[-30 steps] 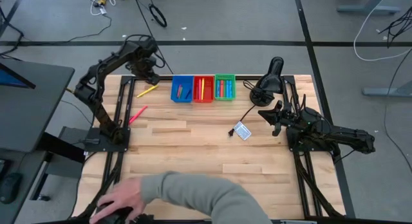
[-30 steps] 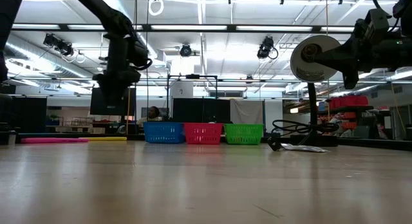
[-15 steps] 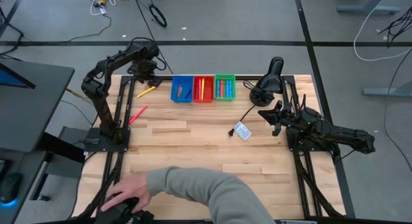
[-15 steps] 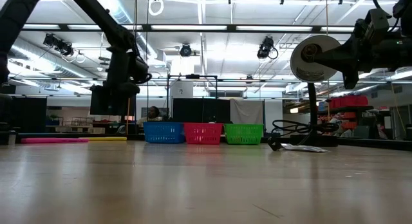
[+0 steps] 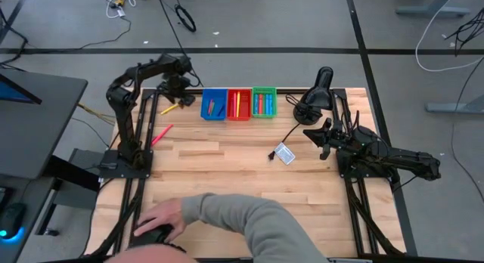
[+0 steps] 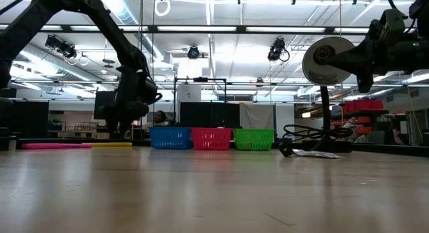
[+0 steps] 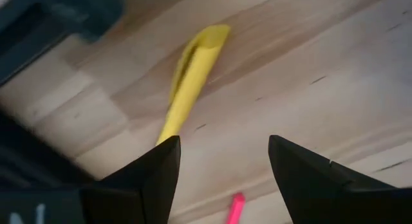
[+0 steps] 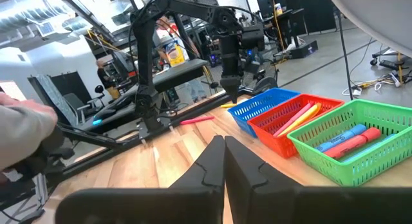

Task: Pick & Place Markers
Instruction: Put the yellow marker into the red bin

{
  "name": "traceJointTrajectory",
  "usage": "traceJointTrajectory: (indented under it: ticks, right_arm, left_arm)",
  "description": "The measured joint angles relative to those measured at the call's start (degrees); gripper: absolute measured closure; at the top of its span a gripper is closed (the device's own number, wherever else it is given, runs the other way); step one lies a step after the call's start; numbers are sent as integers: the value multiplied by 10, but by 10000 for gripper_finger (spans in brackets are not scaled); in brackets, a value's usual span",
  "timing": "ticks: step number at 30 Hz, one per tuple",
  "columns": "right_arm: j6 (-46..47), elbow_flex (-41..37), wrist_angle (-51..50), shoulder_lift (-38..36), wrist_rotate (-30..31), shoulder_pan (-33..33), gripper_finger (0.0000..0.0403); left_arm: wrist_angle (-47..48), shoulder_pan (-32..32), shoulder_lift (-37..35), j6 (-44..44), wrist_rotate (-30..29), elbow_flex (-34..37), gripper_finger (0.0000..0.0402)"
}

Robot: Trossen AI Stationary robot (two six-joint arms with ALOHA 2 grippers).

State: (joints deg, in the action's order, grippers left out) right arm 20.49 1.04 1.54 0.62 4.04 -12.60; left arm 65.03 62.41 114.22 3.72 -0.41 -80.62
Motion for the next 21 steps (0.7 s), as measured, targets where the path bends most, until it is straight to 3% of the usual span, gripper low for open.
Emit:
traceJointTrajectory:
  ticks: [5, 11, 21]
  right_arm:
    - [0, 0, 0, 0, 0, 0, 392]
    - [0, 0, 0, 0, 0, 0, 392]
    - [0, 0, 0, 0, 0, 0, 392]
  left_arm:
    - [-12, 0, 21, 17, 1, 0, 158]
    - [-27, 5, 25, 11, -72, 0, 158]
    - [-45, 18, 44, 36, -36, 17, 158]
